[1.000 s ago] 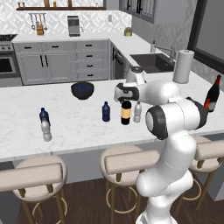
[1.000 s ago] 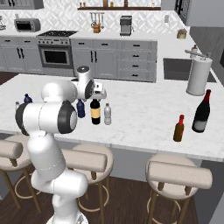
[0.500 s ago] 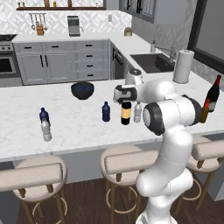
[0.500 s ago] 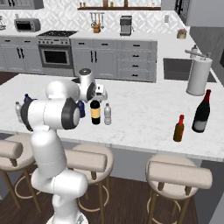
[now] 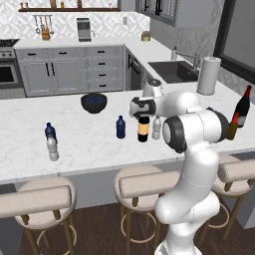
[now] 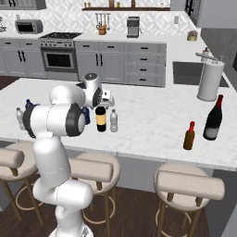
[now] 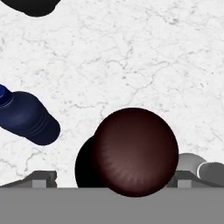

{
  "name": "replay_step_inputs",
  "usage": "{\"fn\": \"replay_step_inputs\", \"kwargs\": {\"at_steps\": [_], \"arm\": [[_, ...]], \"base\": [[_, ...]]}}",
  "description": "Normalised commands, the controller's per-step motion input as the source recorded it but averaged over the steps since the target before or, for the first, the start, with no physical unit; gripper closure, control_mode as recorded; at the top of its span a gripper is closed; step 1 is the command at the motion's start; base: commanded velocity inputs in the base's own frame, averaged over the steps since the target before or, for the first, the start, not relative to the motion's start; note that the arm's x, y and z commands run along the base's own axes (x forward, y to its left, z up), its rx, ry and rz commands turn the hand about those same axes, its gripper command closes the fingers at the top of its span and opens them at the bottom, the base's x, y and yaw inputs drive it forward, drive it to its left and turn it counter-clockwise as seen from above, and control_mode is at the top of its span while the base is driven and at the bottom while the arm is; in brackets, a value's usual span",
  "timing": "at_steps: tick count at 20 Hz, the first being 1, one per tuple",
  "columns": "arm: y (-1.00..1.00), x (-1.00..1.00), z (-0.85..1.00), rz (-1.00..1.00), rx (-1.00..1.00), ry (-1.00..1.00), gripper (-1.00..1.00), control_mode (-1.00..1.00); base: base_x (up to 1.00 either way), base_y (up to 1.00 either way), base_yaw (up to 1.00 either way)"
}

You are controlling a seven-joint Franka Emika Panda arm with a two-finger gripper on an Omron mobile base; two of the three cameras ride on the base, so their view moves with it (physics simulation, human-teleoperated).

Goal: Move the plastic bottles in the middle to the plastics group, and the glass bottles in the middle to the glass group.

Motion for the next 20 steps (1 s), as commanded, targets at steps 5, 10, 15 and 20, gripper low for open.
{"fn": "replay_step_inputs", "kwargs": {"at_steps": [5,10,15,20], "arm": [[0.0,0.01,-0.18,0.0,0.0,0.0,-1.0,-1.0],[0.0,0.06,-0.11,0.0,0.0,0.0,-1.0,-1.0],[0.0,0.06,0.0,0.0,0.0,0.0,-1.0,-1.0],[0.0,0.0,0.0,0.0,0.0,0.0,1.0,-1.0]], "base": [[0.0,0.0,0.0],[0.0,0.0,0.0],[0.0,0.0,0.0],[0.0,0.0,0.0]]}}
